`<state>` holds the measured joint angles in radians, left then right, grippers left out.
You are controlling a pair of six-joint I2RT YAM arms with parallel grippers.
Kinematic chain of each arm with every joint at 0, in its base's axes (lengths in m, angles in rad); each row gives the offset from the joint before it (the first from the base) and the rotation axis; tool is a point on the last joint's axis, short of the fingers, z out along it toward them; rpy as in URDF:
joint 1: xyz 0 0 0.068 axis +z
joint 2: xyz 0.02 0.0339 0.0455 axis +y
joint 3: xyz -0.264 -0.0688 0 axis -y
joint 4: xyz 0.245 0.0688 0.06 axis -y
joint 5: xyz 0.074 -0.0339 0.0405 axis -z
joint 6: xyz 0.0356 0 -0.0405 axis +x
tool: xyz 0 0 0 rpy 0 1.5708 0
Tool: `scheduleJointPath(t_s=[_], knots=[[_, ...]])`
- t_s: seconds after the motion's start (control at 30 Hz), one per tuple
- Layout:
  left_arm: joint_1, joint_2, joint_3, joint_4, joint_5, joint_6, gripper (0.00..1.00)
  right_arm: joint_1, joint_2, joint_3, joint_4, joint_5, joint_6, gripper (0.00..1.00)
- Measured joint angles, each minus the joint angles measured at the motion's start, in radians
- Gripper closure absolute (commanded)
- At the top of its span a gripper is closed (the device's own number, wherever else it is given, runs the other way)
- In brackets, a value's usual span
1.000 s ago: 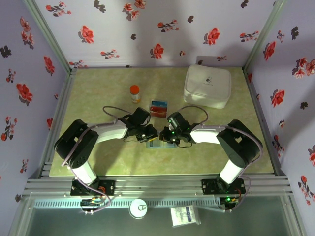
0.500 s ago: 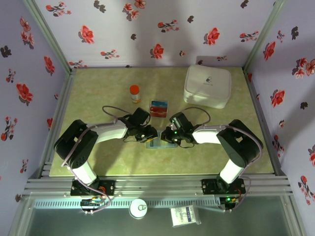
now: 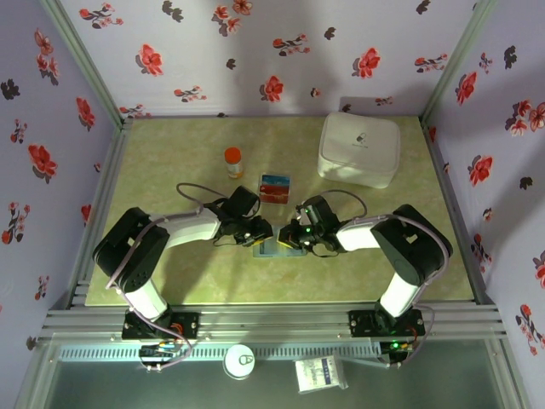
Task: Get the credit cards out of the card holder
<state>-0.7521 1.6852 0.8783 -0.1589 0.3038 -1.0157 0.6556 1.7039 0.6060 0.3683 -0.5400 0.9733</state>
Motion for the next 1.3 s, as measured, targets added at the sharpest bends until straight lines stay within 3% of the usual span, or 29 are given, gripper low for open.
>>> scheduleJointPath(t_s=[0.2,0.53,0.77,1.0,1.3], knots=[[-0.010,0.003,0.005,0.001,0.008,-0.007,0.78,-0.004,0.011,-0.018,0.055,-0.023,0.008,0.91],[-0.019,0.005,0.041,0.005,0.014,-0.008,0.78,-0.008,-0.005,-0.031,0.071,-0.030,0.031,0.87],[-0.024,0.005,0.053,0.005,0.015,-0.008,0.76,-0.024,-0.198,0.017,-0.166,0.038,-0.022,0.88],[-0.050,0.008,0.113,0.004,0.024,-0.008,0.71,-0.108,-0.430,0.058,-0.425,0.138,-0.120,0.88],[-0.101,0.132,0.221,0.011,0.041,-0.007,0.70,-0.171,-0.565,0.058,-0.656,0.205,-0.193,0.88]])
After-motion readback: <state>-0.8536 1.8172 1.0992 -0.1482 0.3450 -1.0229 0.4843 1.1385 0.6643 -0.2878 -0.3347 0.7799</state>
